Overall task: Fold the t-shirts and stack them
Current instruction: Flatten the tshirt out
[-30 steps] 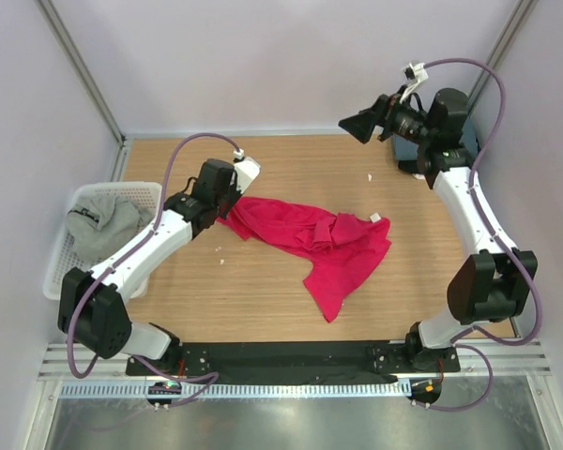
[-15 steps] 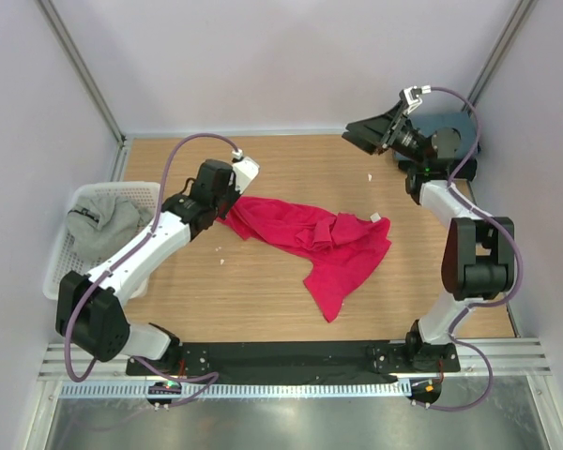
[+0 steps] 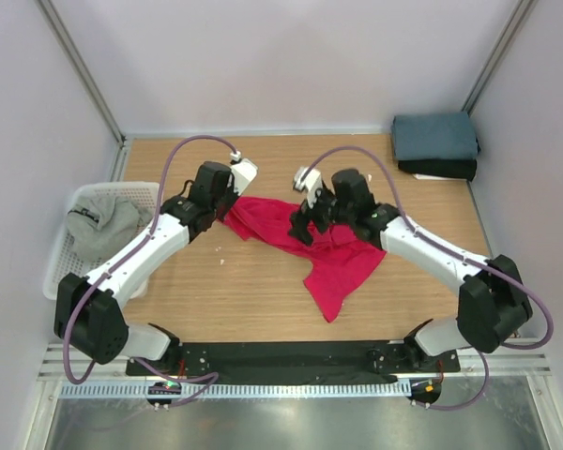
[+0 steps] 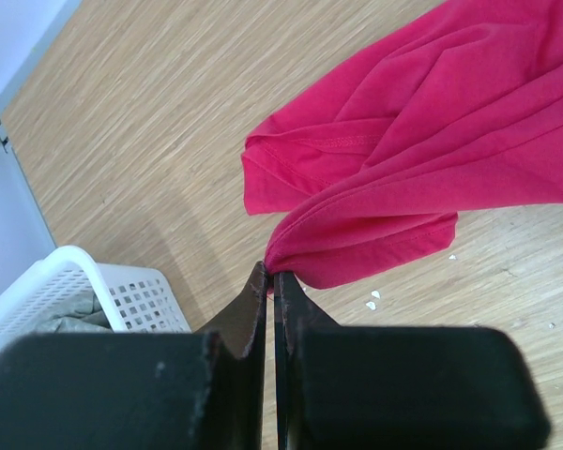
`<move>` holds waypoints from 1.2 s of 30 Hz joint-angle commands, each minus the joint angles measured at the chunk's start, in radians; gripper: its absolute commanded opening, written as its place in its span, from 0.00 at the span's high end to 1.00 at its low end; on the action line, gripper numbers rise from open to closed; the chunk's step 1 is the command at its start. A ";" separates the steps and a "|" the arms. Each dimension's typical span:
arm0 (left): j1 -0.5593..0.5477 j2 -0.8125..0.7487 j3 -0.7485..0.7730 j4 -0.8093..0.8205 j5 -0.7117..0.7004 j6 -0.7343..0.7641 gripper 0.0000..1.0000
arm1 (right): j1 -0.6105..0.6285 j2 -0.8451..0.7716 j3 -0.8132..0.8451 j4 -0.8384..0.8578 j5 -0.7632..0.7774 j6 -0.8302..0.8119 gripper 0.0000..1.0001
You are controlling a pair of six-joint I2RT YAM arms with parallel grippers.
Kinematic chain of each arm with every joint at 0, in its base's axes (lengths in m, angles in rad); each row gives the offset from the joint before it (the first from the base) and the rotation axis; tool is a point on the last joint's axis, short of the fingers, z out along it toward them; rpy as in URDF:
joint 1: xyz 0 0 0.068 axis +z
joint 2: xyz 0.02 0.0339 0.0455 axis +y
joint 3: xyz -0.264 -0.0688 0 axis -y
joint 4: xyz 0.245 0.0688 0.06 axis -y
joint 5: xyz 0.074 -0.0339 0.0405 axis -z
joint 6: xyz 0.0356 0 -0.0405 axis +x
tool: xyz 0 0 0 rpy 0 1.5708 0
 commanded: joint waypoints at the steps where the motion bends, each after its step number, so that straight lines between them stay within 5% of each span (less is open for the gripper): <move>1: 0.010 -0.034 -0.008 0.047 -0.010 -0.008 1.00 | -0.005 0.035 -0.140 -0.122 0.338 -0.369 0.00; 15: 0.010 -0.040 -0.019 0.051 -0.004 -0.010 1.00 | 0.013 0.011 -0.145 -0.137 0.366 -0.415 0.12; 28: 0.010 -0.004 0.001 0.036 0.002 -0.016 1.00 | 0.019 -0.026 0.088 -0.457 0.321 -0.734 0.16; 36: 0.010 0.003 0.012 0.024 -0.012 -0.014 1.00 | 0.018 -0.067 0.067 -0.674 0.257 -0.826 0.19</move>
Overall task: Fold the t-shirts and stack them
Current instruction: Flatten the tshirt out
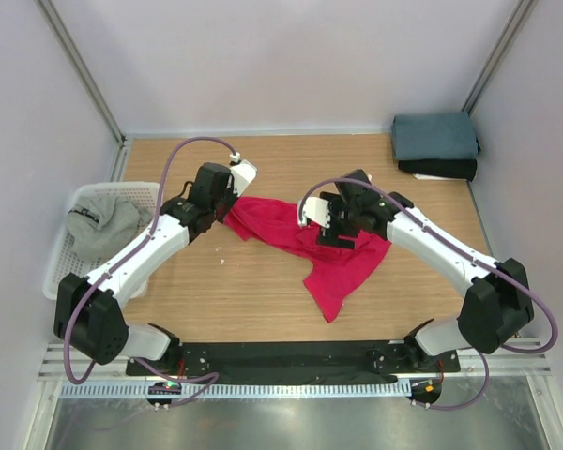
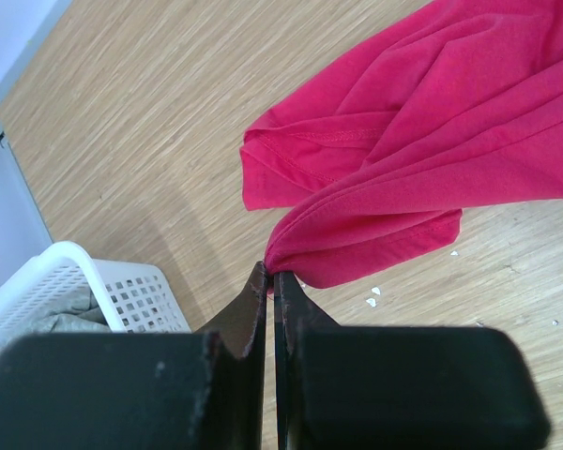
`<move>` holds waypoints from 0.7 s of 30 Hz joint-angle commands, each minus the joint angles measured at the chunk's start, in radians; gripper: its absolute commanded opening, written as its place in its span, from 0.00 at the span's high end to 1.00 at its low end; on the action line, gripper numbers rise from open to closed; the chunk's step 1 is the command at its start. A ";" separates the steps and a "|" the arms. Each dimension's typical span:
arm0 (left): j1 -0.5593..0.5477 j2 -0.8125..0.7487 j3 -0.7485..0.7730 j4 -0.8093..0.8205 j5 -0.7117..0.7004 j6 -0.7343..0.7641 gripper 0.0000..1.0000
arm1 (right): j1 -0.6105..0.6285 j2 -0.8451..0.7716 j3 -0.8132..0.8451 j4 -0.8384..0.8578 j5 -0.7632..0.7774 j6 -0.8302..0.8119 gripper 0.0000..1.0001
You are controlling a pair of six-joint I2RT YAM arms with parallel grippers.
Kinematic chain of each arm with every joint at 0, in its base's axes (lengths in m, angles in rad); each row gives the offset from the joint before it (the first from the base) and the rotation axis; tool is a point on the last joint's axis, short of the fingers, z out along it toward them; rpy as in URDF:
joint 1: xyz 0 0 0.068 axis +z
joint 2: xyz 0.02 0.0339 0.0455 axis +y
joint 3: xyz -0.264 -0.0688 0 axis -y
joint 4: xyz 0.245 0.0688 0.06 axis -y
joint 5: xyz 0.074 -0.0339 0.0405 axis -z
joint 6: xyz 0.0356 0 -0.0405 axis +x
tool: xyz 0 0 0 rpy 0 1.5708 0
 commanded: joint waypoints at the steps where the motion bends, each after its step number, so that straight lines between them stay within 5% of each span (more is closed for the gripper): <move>1: 0.006 0.009 0.027 0.020 -0.010 -0.013 1.00 | 0.010 -0.073 -0.009 -0.171 -0.068 -0.063 0.20; 6: 0.006 0.032 0.036 0.018 -0.009 -0.015 1.00 | 0.016 -0.110 -0.101 -0.167 -0.045 -0.090 0.27; 21: 0.006 0.021 0.021 0.020 -0.013 -0.018 1.00 | 0.045 -0.024 -0.121 -0.015 -0.025 -0.044 0.27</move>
